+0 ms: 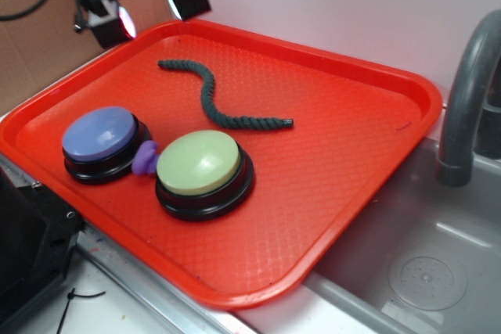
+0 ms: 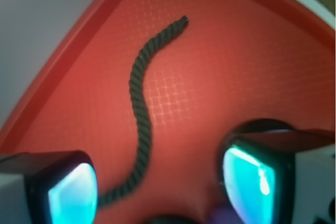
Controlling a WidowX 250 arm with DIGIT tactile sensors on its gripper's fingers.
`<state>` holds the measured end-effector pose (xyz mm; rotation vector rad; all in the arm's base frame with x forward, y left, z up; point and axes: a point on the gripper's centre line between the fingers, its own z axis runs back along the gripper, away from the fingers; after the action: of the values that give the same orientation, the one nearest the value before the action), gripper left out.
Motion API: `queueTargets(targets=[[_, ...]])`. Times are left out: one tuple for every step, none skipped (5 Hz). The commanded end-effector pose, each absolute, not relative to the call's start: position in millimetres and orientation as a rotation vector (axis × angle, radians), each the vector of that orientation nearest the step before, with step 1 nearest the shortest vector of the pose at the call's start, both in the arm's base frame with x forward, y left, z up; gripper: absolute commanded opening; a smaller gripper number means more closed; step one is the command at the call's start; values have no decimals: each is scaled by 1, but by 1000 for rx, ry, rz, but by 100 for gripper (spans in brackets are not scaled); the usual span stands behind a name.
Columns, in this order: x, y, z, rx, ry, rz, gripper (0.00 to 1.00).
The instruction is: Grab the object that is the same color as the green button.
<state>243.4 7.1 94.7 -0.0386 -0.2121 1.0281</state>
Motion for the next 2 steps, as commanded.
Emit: queueTargets(targets=[[267,11,52,-124,-165,1035,100],[268,13,35,-116,-138,1036,100]])
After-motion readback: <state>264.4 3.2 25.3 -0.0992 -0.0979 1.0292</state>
